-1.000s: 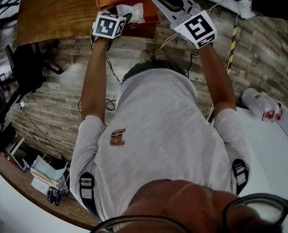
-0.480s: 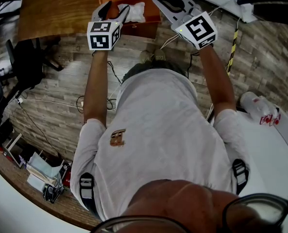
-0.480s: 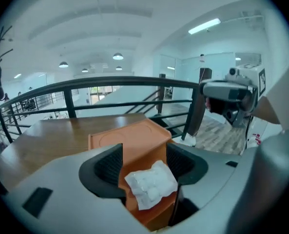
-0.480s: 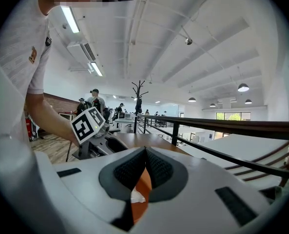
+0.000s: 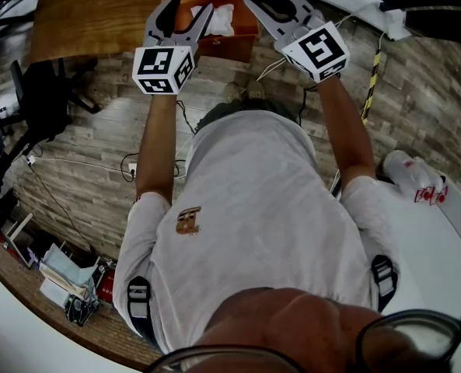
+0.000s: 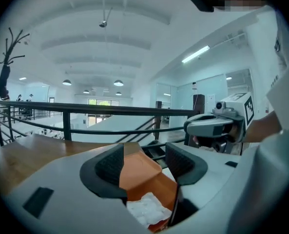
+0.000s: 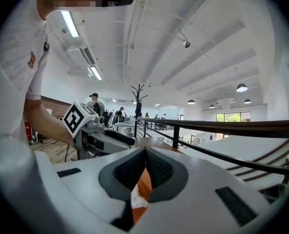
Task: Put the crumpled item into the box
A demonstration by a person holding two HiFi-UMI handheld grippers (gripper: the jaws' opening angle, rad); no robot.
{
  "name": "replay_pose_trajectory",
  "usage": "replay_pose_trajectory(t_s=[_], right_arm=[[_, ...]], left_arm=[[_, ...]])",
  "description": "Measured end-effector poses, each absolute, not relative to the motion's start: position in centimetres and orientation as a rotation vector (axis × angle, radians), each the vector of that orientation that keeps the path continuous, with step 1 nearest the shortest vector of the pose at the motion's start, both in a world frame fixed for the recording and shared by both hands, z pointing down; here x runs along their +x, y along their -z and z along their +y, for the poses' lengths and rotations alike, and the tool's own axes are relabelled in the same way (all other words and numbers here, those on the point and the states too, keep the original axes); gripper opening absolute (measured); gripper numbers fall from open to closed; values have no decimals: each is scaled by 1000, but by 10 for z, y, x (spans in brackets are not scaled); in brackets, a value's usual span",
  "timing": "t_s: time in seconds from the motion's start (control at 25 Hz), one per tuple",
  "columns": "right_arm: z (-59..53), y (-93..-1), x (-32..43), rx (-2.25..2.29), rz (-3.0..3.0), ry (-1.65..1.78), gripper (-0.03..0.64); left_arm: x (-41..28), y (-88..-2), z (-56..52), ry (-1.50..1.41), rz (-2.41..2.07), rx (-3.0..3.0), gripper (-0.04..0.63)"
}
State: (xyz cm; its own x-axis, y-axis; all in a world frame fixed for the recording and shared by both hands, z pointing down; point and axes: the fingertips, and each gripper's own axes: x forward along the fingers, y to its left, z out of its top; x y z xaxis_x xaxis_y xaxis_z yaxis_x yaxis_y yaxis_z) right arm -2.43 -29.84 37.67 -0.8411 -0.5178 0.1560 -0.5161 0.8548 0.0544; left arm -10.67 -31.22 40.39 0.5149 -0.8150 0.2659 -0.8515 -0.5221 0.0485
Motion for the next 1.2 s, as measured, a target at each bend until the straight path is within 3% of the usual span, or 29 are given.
replay_pose_trajectory(t_s=[0.2, 0.4, 0.8, 1.2], right_arm=[[-296, -371, -25, 816, -2885, 9, 32], [-290, -365, -29, 804, -2920, -2, 32], [-275, -347, -36, 759, -2997, 10, 32], [-268, -331, -43, 756, -3029, 40, 32]], left_arm=[[-98, -377, -306, -143, -1391, 2692, 290], [-94, -362, -299, -46, -1353, 2759, 242], [-96, -332, -287, 73, -1363, 2816, 47], [-86, -311, -273, 138, -1285, 2904, 20]])
